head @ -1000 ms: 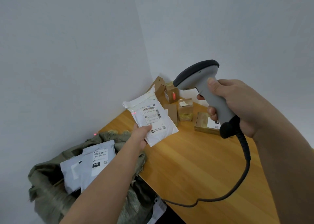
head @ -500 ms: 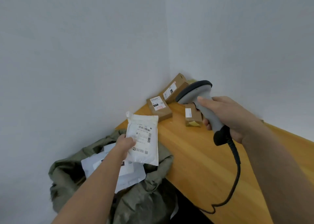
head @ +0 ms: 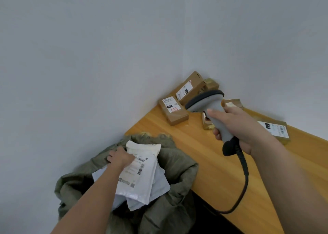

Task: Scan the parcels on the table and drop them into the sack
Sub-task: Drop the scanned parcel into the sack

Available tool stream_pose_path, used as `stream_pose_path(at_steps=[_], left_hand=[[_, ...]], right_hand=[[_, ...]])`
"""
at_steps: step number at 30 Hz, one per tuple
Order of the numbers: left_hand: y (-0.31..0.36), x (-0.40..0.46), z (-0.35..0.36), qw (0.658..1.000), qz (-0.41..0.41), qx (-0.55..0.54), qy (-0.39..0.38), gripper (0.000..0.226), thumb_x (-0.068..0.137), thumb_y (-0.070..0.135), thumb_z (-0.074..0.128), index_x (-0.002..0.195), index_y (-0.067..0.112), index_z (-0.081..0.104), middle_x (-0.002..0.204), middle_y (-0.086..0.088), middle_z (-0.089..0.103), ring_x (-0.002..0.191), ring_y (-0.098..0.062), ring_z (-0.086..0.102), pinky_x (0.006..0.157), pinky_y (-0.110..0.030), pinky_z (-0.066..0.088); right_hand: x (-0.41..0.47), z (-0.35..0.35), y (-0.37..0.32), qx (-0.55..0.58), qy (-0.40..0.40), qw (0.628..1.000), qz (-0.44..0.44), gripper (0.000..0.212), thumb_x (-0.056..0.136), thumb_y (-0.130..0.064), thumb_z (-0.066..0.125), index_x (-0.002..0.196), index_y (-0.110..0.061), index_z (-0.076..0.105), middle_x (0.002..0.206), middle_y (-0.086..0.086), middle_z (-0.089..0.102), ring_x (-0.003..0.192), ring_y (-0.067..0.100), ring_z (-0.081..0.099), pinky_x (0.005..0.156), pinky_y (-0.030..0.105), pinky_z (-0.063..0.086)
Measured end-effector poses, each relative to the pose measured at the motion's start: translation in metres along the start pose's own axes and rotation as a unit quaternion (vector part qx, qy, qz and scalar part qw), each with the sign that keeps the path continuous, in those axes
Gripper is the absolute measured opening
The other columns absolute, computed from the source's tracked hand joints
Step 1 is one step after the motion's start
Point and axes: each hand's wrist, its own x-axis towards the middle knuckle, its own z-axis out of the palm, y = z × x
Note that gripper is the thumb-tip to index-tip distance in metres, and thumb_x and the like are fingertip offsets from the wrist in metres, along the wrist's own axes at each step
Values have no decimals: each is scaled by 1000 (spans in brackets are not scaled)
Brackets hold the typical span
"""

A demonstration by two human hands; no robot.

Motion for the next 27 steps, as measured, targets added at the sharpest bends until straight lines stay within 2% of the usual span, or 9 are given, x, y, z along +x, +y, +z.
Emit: stream_pose_path(at_steps=[3,5,10,14,17,22,27], left_hand=[[36,-7,12,999,41,33,4,61,86,20,57,142,11,33,151,-20,17,137,-39,18,113,-48,22],[64,-10,26,996,71,53,2,54,88,18,54,138,12,36,149,-19,18,137,-38,18,113,-48,21],[135,-21,67,979,182,86,-15,57,89,21,56,142,14,35,146,-16,25,137,-37,23,109,-50,27],[192,-31,103,953,275,118,-53,62,89,16,56,146,15,30,147,-8,23,137,-31,26,111,-48,31],[237,-33,130,936,317,141,-62,65,91,15,56,149,15,27,150,-7,23,137,-28,29,112,-45,34],[301,-27,180,926,332,163,-79,67,91,17,57,151,21,27,155,-8,21,141,-30,25,114,-45,32],[338,-13,218,912,320,245,-78,62,96,22,49,152,30,23,161,-9,2,143,-38,14,114,-48,25]], right_hand=[[1,-16,2,25,49,998,11,24,95,-28,63,106,-7,61,91,11,59,55,16,51,51,28,46],[2,-33,4,50,87,995,15,19,95,-25,63,100,-7,60,88,11,58,52,15,50,47,26,46],[12,-87,12,122,181,976,13,12,92,-15,63,97,-5,59,94,14,62,47,12,48,43,24,43],[35,-136,20,139,230,963,14,12,90,-12,64,97,-3,59,99,17,64,49,14,47,44,26,43],[59,-174,25,134,241,961,19,15,88,-11,65,99,-3,60,96,18,60,51,15,48,49,29,43],[109,-225,42,107,245,962,49,20,90,-15,65,105,-4,59,81,16,60,55,18,50,56,36,45],[157,-254,59,90,224,967,78,15,90,-18,64,100,-8,61,63,11,58,56,21,51,59,38,44]])
